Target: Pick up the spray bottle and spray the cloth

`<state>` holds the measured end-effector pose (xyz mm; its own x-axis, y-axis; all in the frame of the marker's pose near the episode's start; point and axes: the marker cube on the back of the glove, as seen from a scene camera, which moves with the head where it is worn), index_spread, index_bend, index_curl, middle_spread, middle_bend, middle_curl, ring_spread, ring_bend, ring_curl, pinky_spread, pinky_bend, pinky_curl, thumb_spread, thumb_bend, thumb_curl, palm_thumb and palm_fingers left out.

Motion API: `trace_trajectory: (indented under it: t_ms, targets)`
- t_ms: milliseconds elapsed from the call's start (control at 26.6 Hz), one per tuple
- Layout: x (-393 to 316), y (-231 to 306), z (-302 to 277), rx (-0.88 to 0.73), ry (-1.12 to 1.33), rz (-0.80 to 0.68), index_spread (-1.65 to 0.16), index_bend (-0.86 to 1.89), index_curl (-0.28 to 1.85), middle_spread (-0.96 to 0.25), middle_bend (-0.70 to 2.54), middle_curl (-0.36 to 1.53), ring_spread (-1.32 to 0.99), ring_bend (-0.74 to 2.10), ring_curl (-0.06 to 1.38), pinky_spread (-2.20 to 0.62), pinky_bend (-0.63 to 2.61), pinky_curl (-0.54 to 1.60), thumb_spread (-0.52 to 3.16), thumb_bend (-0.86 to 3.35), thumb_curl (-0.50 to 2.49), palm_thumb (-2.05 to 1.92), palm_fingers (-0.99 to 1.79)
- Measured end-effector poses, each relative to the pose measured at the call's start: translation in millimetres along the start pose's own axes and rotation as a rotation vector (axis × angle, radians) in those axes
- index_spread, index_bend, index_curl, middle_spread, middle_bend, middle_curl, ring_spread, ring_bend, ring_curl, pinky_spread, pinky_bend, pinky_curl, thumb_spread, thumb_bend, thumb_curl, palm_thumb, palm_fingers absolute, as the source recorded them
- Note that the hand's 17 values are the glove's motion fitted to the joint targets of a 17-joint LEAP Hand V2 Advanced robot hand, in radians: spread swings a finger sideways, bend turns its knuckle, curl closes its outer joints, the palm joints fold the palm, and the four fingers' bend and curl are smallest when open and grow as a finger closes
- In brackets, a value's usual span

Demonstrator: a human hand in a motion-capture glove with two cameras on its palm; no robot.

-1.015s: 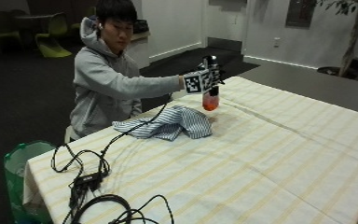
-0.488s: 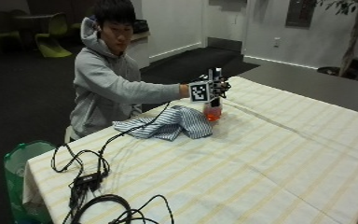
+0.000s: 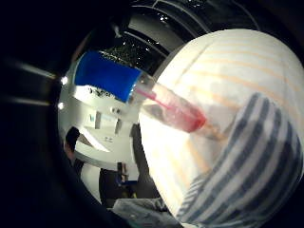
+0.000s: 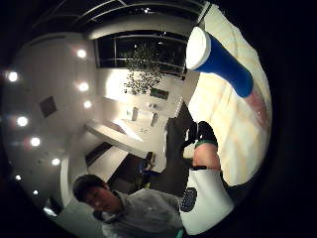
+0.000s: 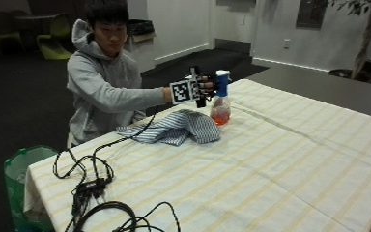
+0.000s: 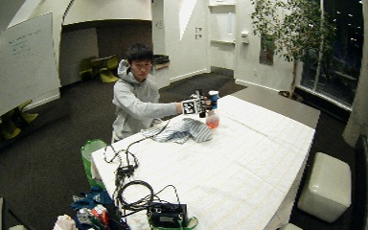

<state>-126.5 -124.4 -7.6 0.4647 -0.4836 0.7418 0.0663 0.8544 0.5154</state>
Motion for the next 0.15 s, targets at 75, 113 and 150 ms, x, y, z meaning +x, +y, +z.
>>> trace_trajectory:
  t_ms: [75, 113, 150]
  targets:
    - [-5, 13, -4, -0.002, 0.011, -0.020, -0.34, 0.03, 0.27, -0.03, 0.34, 0.42, -0.06, 0.48, 0.40, 0.02, 0.54, 0.44, 0.52, -0.04, 0.65, 0.98, 0.25]
    - [-7, 17, -6, -0.002, 0.017, -0.027, -0.34, 0.04, 0.26, -0.03, 0.35, 0.42, -0.06, 0.48, 0.39, 0.03, 0.54, 0.43, 0.53, -0.03, 0.64, 0.98, 0.26]
    - [-8, 19, -7, -0.002, 0.020, -0.032, -0.34, 0.05, 0.26, -0.03, 0.35, 0.42, -0.06, 0.49, 0.39, 0.04, 0.54, 0.43, 0.55, -0.03, 0.64, 0.98, 0.26]
